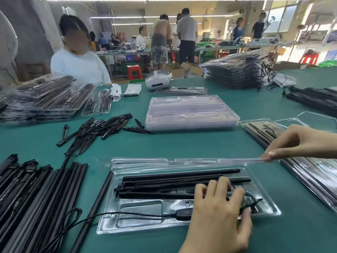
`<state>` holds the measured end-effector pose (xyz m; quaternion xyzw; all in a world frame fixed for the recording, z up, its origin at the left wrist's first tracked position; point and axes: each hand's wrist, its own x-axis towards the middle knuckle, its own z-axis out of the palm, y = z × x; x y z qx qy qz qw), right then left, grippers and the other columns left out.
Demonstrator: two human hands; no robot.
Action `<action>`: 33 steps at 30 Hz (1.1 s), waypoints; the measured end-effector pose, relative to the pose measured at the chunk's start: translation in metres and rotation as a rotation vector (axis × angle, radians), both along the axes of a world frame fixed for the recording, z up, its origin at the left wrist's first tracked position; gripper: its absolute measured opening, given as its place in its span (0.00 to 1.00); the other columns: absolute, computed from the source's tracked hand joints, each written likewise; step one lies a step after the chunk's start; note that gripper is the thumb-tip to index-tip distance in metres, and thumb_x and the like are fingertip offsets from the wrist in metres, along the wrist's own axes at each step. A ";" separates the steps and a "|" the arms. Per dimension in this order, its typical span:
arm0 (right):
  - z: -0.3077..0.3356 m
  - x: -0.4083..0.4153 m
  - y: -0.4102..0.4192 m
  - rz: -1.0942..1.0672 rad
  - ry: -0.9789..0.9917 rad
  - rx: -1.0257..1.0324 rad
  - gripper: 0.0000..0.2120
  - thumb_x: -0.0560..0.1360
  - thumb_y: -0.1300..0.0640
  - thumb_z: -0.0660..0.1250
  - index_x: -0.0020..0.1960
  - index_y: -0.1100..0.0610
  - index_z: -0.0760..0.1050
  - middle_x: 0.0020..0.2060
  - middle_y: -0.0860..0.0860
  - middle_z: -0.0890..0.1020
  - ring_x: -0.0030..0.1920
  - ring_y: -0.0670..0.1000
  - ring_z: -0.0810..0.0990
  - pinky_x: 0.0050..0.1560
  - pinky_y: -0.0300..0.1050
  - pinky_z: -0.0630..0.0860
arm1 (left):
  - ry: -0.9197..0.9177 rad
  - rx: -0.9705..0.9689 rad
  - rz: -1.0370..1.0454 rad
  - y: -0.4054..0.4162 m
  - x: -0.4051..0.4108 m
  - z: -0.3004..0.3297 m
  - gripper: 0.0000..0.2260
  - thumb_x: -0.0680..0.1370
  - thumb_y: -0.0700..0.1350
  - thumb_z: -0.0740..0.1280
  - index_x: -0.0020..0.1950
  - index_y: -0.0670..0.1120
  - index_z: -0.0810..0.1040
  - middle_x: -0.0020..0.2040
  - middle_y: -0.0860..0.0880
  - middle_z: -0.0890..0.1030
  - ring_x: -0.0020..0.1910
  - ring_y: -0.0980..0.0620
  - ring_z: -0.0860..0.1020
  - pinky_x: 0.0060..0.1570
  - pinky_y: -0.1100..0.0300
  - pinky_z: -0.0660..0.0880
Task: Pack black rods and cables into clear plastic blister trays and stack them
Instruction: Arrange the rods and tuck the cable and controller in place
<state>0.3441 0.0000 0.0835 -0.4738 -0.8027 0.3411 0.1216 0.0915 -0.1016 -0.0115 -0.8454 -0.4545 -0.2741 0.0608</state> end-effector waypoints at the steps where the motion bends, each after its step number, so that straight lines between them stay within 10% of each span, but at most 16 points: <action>1: 0.005 -0.002 -0.003 0.032 -0.025 0.008 0.22 0.65 0.30 0.71 0.47 0.45 0.85 0.47 0.49 0.86 0.52 0.55 0.83 0.55 0.58 0.77 | -0.040 0.089 -0.017 0.005 0.001 0.003 0.12 0.71 0.54 0.61 0.50 0.53 0.78 0.46 0.51 0.76 0.43 0.51 0.75 0.46 0.58 0.65; 8: 0.007 -0.004 0.001 0.018 -0.039 0.029 0.24 0.66 0.31 0.70 0.45 0.51 0.86 0.42 0.60 0.85 0.40 0.44 0.75 0.42 0.45 0.70 | 0.184 0.106 -0.026 0.033 0.012 0.031 0.27 0.73 0.48 0.57 0.73 0.47 0.68 0.70 0.52 0.71 0.67 0.52 0.70 0.64 0.54 0.65; 16: 0.011 -0.008 -0.001 0.030 -0.011 0.021 0.08 0.71 0.50 0.68 0.44 0.49 0.86 0.38 0.52 0.86 0.38 0.40 0.79 0.41 0.33 0.73 | 0.288 0.209 -0.098 0.045 0.000 0.024 0.29 0.72 0.43 0.56 0.75 0.47 0.65 0.74 0.50 0.67 0.72 0.52 0.66 0.70 0.53 0.62; 26: 0.011 -0.006 0.005 0.033 -0.031 -0.028 0.11 0.69 0.46 0.71 0.46 0.50 0.86 0.43 0.55 0.86 0.43 0.46 0.80 0.49 0.52 0.76 | 0.219 0.270 -0.194 0.049 -0.003 0.027 0.27 0.72 0.40 0.57 0.72 0.47 0.70 0.72 0.47 0.69 0.72 0.49 0.66 0.70 0.51 0.64; 33: 0.019 -0.012 0.009 0.043 -0.099 -0.058 0.18 0.68 0.42 0.71 0.44 0.57 0.86 0.34 0.56 0.82 0.38 0.44 0.74 0.41 0.41 0.69 | 0.206 0.286 -0.220 0.052 -0.006 0.026 0.27 0.72 0.39 0.58 0.72 0.45 0.69 0.73 0.47 0.68 0.73 0.49 0.64 0.71 0.51 0.62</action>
